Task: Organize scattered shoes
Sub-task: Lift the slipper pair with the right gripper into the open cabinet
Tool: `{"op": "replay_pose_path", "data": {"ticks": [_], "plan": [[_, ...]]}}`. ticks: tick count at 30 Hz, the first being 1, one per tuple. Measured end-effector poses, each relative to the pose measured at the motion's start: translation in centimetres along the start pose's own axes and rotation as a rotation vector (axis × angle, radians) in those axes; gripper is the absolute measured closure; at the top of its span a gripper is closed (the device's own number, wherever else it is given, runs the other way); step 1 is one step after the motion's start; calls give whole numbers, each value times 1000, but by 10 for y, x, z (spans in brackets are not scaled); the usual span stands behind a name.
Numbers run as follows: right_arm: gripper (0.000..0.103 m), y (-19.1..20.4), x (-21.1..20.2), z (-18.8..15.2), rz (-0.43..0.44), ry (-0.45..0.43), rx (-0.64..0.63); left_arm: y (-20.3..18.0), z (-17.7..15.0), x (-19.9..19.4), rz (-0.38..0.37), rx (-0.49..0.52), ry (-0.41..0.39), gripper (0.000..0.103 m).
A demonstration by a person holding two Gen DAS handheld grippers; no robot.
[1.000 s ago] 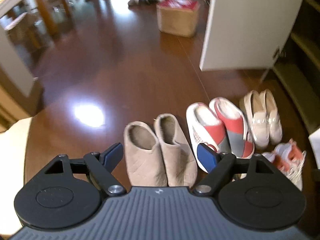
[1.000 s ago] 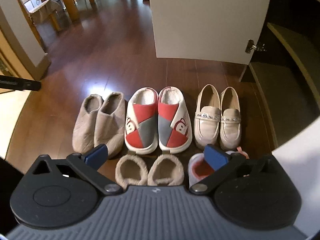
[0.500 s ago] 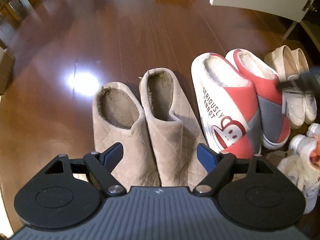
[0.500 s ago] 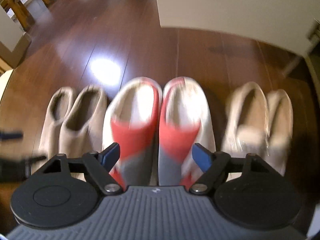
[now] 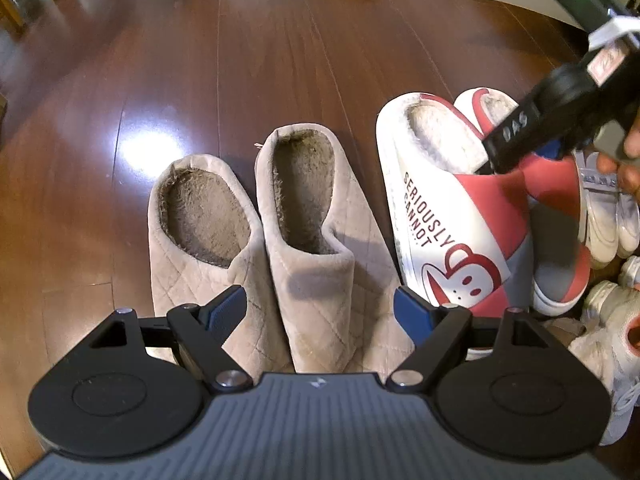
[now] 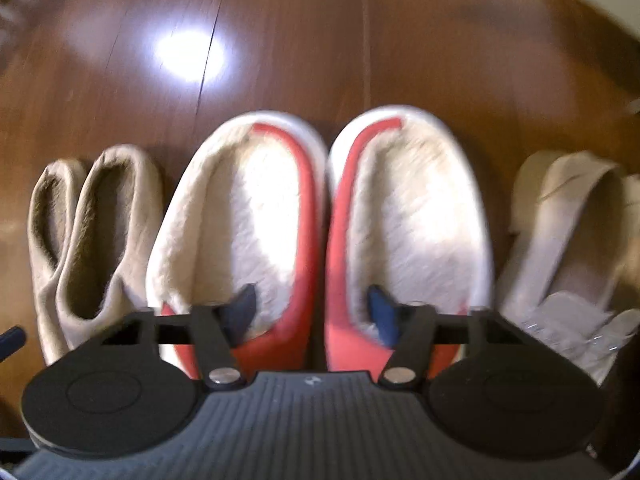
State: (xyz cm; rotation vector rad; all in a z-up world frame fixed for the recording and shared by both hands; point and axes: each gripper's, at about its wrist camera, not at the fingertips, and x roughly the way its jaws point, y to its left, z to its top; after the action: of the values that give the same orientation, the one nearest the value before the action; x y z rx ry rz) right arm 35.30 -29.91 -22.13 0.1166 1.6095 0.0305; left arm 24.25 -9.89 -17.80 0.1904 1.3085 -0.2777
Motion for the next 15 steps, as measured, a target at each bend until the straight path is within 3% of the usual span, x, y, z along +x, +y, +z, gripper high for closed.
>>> {"op": "replay_pose_path", "data": {"ticks": [3, 7, 11, 15], "plan": [[60, 5, 11, -5, -33, -29, -2, -1, 2, 10, -2, -9, 14, 20], [79, 3, 6, -13, -20, -80, 1, -6, 3, 19, 5, -33, 41, 20], [82, -16, -8, -25, 28, -126, 92, -14, -3, 6, 26, -68, 67, 21], [82, -31, -61, -43, 51, -205, 260, -26, -10, -42, 63, -13, 57, 21]]}}
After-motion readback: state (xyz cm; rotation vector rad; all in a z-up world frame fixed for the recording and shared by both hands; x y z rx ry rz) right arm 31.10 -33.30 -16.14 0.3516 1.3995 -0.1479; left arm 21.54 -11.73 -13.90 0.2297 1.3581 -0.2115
